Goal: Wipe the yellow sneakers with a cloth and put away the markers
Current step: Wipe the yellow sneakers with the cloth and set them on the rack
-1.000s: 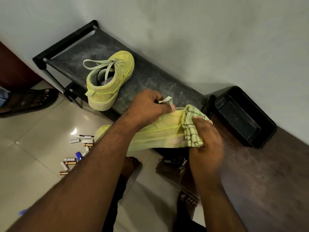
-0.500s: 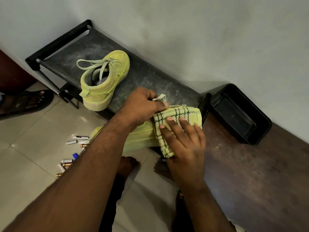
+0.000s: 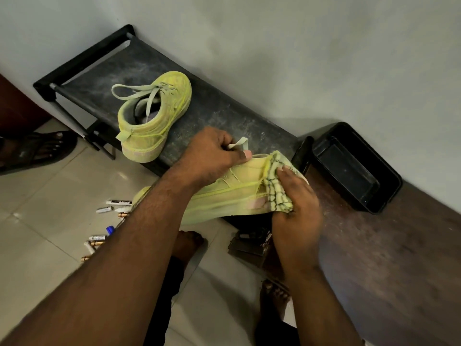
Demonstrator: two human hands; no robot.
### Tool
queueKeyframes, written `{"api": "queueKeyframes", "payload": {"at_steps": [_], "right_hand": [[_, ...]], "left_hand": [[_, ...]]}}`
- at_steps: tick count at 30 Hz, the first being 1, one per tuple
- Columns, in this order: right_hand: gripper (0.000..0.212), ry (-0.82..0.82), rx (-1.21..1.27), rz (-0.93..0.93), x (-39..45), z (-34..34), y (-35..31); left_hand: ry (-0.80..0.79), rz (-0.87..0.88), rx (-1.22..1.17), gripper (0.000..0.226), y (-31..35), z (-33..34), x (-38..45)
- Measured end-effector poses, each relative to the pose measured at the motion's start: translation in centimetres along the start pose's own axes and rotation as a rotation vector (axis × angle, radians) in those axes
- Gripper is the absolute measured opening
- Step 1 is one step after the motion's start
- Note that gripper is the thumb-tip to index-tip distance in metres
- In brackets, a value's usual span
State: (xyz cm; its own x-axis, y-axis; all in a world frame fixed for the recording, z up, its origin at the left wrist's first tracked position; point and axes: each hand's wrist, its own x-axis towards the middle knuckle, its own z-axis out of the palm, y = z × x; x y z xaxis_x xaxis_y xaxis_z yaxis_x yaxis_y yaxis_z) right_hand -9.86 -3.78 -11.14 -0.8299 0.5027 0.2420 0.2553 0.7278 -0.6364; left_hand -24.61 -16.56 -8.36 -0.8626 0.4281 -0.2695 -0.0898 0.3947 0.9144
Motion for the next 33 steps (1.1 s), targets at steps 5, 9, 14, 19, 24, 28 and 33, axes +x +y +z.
{"api": "queueKeyframes", "payload": {"at_steps": [5, 9, 14, 19, 24, 28, 33], "right_hand": [[0.044, -0.039, -0.045, -0.354, -0.8, 0.0, -1.4], [0.051, -0.118, 0.107, -0.295, -0.4, -0.1, -0.3], [0.051, -0.028, 0.244, -0.105, -0.6, -1.0, -0.3], [0.047, -0.074, 0.345, -0.187, -1.1, -1.6, -0.2], [0.040, 0.046, 0.648, 0.236, -0.5, -2.3, -0.1], [0.036, 0.035, 0.661, -0.025, -1.1, -2.8, -0.3], [0.042, 0.181, 0.894, 0.349, 0.5, -2.8, -1.6]], "left_hand": [[-0.023, 0.007, -0.027, 0.035, -0.2, -0.4, 0.1], [-0.061, -0.008, -0.099, 0.044, -0.4, -1.1, 0.1], [-0.075, -0.017, -0.134, 0.048, -0.3, -1.6, 0.0], [-0.173, -0.025, -0.222, 0.020, 0.2, -1.5, -0.4], [-0.225, -0.025, -0.239, 0.022, 1.1, -1.0, -0.9], [-0.124, -0.042, -0.247, 0.028, 0.7, -1.5, -0.4], [-0.225, 0.007, -0.277, 0.018, 0.9, -1.2, -0.9]]}}
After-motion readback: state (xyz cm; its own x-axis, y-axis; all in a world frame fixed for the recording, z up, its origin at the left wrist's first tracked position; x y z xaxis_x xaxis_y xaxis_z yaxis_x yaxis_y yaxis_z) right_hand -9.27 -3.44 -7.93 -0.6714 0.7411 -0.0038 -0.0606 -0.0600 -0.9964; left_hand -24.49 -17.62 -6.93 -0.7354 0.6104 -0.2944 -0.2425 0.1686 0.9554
